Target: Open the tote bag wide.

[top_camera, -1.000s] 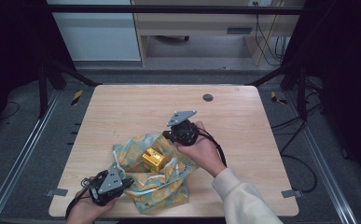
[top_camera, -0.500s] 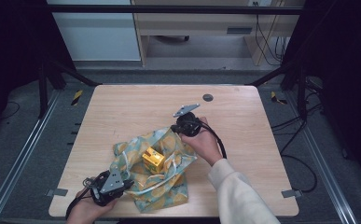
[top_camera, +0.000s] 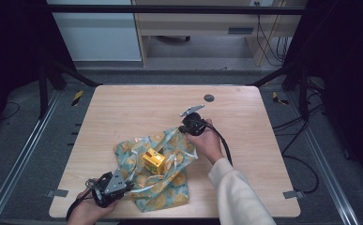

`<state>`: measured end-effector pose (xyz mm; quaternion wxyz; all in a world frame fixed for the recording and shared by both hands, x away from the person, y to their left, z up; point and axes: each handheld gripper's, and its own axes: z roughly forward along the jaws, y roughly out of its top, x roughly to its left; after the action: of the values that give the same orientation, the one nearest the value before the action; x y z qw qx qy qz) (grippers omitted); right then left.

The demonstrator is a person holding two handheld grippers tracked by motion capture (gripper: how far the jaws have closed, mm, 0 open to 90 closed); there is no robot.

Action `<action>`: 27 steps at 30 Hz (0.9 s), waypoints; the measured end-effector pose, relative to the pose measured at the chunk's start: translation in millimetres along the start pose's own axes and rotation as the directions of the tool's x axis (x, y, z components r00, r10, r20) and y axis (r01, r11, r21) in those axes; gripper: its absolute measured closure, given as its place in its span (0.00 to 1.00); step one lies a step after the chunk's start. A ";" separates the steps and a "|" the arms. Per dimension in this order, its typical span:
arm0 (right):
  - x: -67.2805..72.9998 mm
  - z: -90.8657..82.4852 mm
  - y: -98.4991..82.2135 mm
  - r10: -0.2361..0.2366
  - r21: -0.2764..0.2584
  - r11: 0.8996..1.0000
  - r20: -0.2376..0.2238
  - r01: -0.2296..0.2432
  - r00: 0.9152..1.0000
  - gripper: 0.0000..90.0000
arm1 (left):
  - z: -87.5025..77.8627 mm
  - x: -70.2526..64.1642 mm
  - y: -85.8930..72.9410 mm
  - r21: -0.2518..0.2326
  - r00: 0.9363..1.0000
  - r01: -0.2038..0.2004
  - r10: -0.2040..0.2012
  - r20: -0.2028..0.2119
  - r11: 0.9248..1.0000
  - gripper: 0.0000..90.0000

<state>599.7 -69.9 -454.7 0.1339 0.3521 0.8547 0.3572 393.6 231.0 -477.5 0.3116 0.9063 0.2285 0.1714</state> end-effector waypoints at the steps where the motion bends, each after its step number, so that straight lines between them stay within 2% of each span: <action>1: -0.7 1.3 -0.8 -0.002 0.003 1.000 0.003 0.002 1.000 1.00 | 0.1 -0.1 -0.1 0.000 1.000 0.001 -0.001 0.002 1.000 1.00; 8: -3.2 5.4 -1.2 0.007 0.010 1.000 0.014 -0.007 1.000 1.00 | 0.4 -1.5 0.4 -0.002 1.000 -0.007 0.007 0.009 1.000 1.00; 15: -3.3 6.9 5.5 0.008 0.006 1.000 0.028 -0.008 1.000 1.00 | 3.9 -3.8 3.9 0.010 0.999 -0.029 0.029 -0.013 1.000 1.00; 16: -3.3 7.6 6.2 0.012 0.005 1.000 0.031 -0.012 0.999 1.00 | 5.8 -4.8 4.9 0.014 0.999 -0.032 0.031 0.007 0.999 1.00; 19: -3.8 10.3 7.0 0.016 0.014 1.000 0.032 -0.016 0.999 1.00 | 7.4 -5.9 7.6 0.022 0.999 -0.049 0.048 0.010 0.999 1.00; 20: -3.6 10.6 7.3 0.017 0.012 1.000 0.028 -0.018 0.999 0.96 | 7.3 -6.2 7.5 0.024 0.999 -0.051 0.050 0.011 0.998 1.00; 23: 0.7 4.5 10.3 0.016 -0.009 1.000 0.054 -0.015 0.998 0.80 | 6.5 -5.2 6.7 0.026 0.999 -0.046 0.045 0.012 0.999 1.00; 26: 6.5 -8.9 14.3 -0.004 -0.039 0.999 0.076 0.007 0.997 0.62 | 6.7 -5.1 6.8 0.024 0.999 -0.042 0.042 0.008 0.999 1.00; 27: 9.1 -14.4 15.4 -0.010 -0.042 0.999 0.078 0.013 0.997 0.59 | 6.6 -5.4 6.8 0.024 0.999 -0.045 0.045 0.008 0.999 1.00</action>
<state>594.0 -63.3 -433.4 0.1767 0.3579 0.8431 0.3604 394.2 220.2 -478.9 0.2976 0.9154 0.2091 0.1723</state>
